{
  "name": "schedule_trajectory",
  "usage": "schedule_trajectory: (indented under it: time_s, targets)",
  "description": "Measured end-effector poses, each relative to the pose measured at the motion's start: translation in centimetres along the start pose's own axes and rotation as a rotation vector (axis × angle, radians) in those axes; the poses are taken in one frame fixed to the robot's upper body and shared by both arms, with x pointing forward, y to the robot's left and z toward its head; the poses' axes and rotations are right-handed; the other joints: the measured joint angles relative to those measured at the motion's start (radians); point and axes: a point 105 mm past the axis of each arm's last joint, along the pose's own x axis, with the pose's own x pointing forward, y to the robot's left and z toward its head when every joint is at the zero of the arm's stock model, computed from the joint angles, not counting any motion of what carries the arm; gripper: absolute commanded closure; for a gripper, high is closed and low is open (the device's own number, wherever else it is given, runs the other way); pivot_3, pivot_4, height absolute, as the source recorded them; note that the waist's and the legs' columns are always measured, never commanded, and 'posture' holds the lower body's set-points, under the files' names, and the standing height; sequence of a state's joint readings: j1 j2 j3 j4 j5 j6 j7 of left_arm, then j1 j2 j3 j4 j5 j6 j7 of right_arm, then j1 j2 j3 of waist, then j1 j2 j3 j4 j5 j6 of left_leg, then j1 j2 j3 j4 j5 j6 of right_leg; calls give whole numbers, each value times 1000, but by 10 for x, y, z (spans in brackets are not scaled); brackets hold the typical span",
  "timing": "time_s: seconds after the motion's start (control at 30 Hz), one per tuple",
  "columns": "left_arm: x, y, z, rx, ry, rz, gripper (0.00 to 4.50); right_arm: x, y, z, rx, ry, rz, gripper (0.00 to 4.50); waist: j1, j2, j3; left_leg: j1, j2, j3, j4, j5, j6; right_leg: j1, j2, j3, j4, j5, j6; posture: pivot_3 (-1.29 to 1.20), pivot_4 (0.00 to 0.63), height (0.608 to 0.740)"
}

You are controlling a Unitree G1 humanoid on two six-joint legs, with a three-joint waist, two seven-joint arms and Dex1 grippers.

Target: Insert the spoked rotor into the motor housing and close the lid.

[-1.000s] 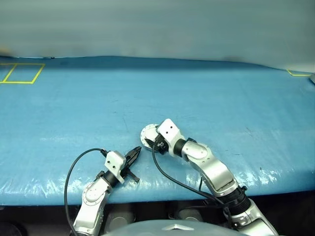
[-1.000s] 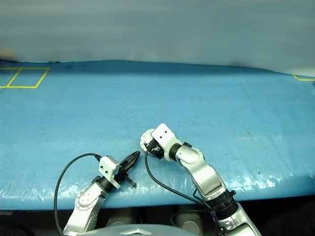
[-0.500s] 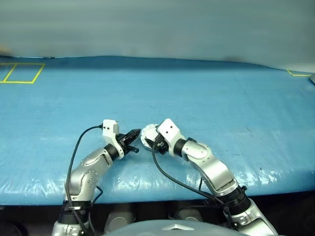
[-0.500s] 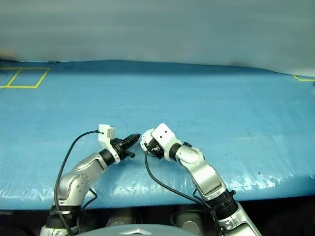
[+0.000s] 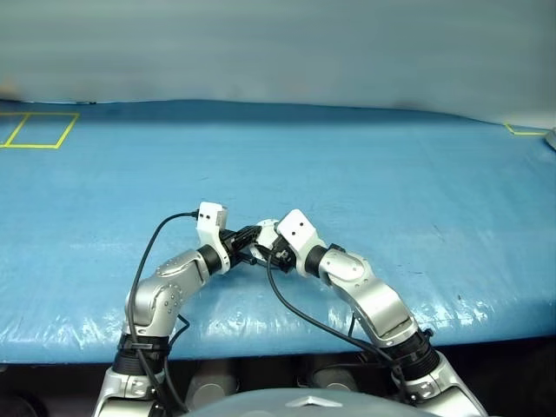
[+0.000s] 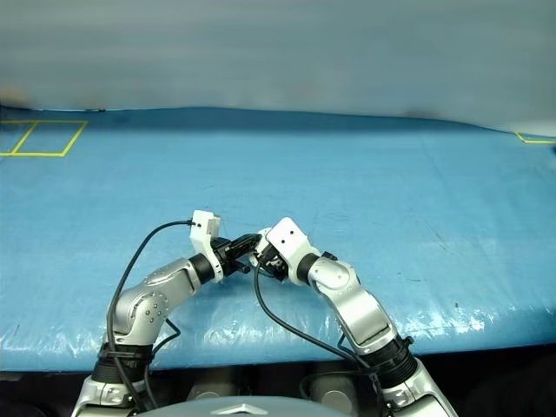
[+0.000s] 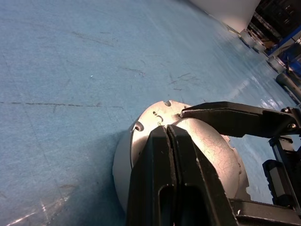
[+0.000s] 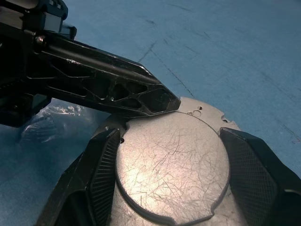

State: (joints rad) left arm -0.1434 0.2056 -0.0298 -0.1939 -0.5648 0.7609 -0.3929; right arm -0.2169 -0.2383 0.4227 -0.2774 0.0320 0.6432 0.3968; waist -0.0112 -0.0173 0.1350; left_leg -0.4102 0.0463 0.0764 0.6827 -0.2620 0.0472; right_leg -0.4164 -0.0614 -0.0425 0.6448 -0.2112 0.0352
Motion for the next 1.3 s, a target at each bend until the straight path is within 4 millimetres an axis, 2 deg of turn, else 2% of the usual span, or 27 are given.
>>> schedule_trajectory:
  time_s: [0.47, 0.67, 0.87, 1.03, 1.23, 1.3]
  targets:
    - [0, 2, 1, 4, -9, 12, 4500, 0, 1, 0, -2, 0, 3, 1460, 0, 0, 0, -1, 0, 0, 0, 0, 0, -6, -1, 0, 0, 1, -1, 0, 150, 740]
    - [0, 13, 3, 16, -9, 67, 4500, 0, 1, 1, -5, -1, 5, 1460, 0, 0, 0, -1, 0, 0, -1, 0, 0, -6, -1, 0, 0, 1, -1, 0, 150, 740]
    - [0, 11, 1, 26, 6, 49, 4500, 0, 2, 1, -8, 0, 10, 1460, 0, 0, 0, -2, 0, 1, -1, 0, 0, -8, -1, 0, 0, 1, -1, 0, 150, 740]
    - [-5, 10, -1, 72, 20, 11, 4500, 0, 3, 1, -8, -1, 15, 1460, 0, 0, 0, -2, 0, 1, -3, 0, 0, -8, -1, 0, -1, 0, -2, 0, 150, 740]
    - [-8, 8, -3, 284, 22, -2, 4500, -1, 2, 0, -11, 2, 13, 1460, 1, 0, 0, -2, 0, 1, -3, 0, 0, -8, -4, 0, -1, 0, -2, 0, 150, 740]
    - [-7, 7, -3, 298, 5, 5, 4500, -1, 2, -1, -12, 2, 11, 1460, 1, 0, 0, -2, 0, 1, -3, 0, 0, -9, -9, -1, -1, 0, -2, 0, 150, 740]
